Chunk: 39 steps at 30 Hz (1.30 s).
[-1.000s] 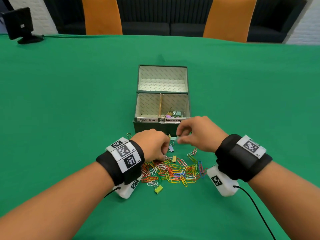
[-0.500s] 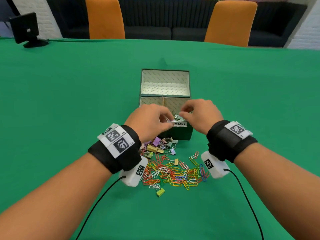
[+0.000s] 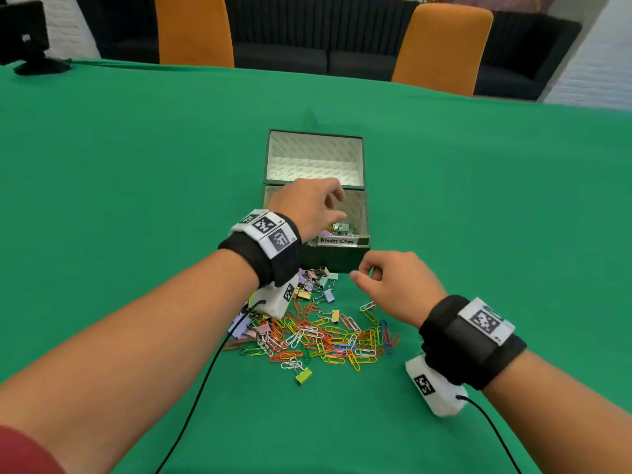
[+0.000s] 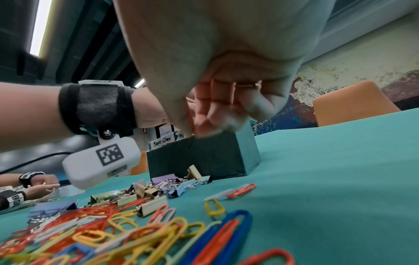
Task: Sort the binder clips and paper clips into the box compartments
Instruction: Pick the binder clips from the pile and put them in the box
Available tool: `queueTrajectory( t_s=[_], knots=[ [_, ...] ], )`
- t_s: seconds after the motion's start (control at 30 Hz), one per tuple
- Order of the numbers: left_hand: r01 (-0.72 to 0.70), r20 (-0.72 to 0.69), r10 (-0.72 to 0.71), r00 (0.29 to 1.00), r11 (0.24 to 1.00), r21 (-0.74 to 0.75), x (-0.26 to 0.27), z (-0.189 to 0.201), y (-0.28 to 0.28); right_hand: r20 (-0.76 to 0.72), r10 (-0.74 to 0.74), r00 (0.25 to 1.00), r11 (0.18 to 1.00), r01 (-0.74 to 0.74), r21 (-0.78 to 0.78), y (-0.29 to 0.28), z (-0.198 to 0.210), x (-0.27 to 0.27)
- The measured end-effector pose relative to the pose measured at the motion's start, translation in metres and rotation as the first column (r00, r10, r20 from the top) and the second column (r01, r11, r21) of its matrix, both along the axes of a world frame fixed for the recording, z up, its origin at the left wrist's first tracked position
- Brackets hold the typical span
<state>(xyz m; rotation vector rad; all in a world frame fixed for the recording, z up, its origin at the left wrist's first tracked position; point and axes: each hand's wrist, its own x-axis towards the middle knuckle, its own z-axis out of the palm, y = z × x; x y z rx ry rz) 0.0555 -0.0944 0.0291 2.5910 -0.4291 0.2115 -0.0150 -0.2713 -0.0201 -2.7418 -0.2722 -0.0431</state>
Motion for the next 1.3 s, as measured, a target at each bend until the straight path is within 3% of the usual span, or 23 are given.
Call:
queueTrajectory(
  t_s=[0.17, 0.33, 0.43, 0.73, 1.0, 1.3],
  knots=[
    [0.141, 0.031, -0.142, 0.989, 0.989, 0.032, -0.024, -0.007, 0.004, -0.217, 0.154, 0.964, 0.982, -0.174, -0.076, 0.009, 0.001, -0.003],
    [0.281, -0.212, -0.231, 0.95, 0.926, 0.252, -0.049, -0.017, 0.007, -0.289, 0.235, 0.928, 0.94, -0.293, -0.177, 0.024, 0.002, -0.002],
    [0.304, -0.286, -0.202, 0.937, 0.874, 0.379, -0.051, -0.023, 0.007, -0.269, 0.232, 0.935, 0.935, -0.291, -0.205, 0.028, 0.001, -0.003],
    [0.305, -0.303, -0.159, 0.94, 0.79, 0.532, -0.049, -0.035, -0.008, -0.295, 0.187, 0.937, 0.962, -0.235, -0.137, 0.009, 0.013, -0.008],
    [0.332, -0.324, -0.183, 0.928, 0.798, 0.503, -0.061, -0.031, -0.008, -0.179, 0.13, 0.975, 0.986, -0.146, -0.08, -0.005, 0.043, 0.005],
    [0.239, -0.22, -0.189, 0.957, 0.943, 0.231, -0.063, -0.015, 0.009, 0.169, -0.04, 0.985, 0.987, 0.012, 0.162, 0.019, 0.063, 0.04]
  ],
)
